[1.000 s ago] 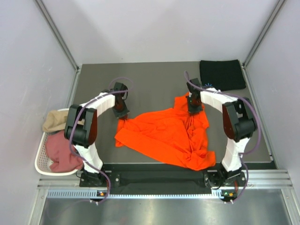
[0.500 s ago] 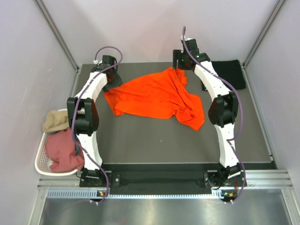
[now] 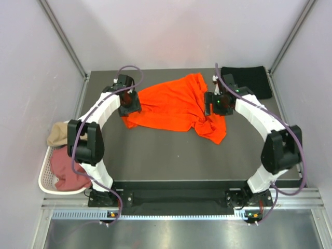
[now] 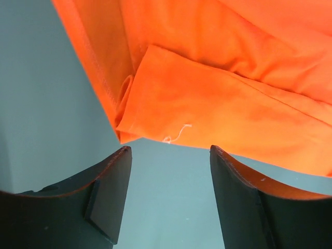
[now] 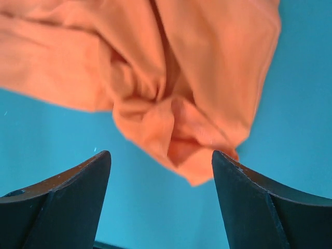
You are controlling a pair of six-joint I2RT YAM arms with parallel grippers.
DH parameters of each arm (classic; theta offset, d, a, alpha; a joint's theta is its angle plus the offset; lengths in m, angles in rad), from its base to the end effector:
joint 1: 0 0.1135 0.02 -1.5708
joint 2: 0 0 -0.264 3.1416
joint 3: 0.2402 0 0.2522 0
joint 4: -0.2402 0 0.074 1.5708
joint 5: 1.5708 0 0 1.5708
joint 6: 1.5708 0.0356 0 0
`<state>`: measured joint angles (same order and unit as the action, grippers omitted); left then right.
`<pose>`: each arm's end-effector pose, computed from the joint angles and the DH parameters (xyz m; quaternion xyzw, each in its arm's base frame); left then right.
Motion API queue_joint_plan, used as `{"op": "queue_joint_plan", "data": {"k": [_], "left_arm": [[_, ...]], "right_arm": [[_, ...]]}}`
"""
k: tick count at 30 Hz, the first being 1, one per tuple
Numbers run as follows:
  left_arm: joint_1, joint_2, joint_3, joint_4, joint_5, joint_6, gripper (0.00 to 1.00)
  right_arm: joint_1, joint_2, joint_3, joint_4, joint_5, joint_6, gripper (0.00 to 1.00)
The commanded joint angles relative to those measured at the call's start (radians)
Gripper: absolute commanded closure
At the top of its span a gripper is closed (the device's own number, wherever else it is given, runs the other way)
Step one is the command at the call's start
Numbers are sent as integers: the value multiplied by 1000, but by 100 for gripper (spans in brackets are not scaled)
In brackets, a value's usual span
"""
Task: Fold and stack the t-shirts
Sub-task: Flatten the tshirt out
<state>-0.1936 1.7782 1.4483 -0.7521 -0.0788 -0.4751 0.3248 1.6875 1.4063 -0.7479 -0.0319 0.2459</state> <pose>0.3705 -0.0698 0.2526 -0.1454 0.9586 -0.0432 0.2409 0.3401 0.1157 0.2715 -0.0423 0.9625 0.0900 0.2524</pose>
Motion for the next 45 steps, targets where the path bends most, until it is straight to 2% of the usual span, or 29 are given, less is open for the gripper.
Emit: {"op": "queue_joint_plan", "data": {"k": [1,6,11,14,17,22,24,32,37,38,39,41,45], "left_arm": [[6,42,20,56,10,50,32],[8,161,129,8,17,81,32],[8,222,155,31,45,87,34],[8,259,161,26,74,85,43],[8,268,150,31,102,78,59],[6,208,116,31,94,69,93],[2,156,92,27,88,66,100],[-93,-48,-66,4,19,12,100],[-155,-197,-224,7,5,-74,100],[-159,-213,-264,8,2,-91,100],[-159,-245,-282,5,-1,-97,100],[-159,-263,-310,-12,-3,-111,100],[-161,-312,-403,-7,5,-134,100]], "right_arm": [[-30,-127,-81,41,-36,-3,21],[-130,-172,-208,41,-98,6,23],[-216,-144,-251,51,-138,3,35],[-245,-120,-276,48,-169,18,45],[-263,-109,-320,74,-206,32,46],[-283,-78,-363,110,-220,46,47],[-291,-60,-378,128,-226,55,50],[-297,-17,-403,199,-289,87,55],[-293,-9,-397,209,-319,70,69],[-290,-12,-397,205,-318,67,80],[-287,-28,-394,196,-309,59,86],[-265,-57,-392,164,-260,47,92],[-182,-178,-403,82,-227,38,95]]}}
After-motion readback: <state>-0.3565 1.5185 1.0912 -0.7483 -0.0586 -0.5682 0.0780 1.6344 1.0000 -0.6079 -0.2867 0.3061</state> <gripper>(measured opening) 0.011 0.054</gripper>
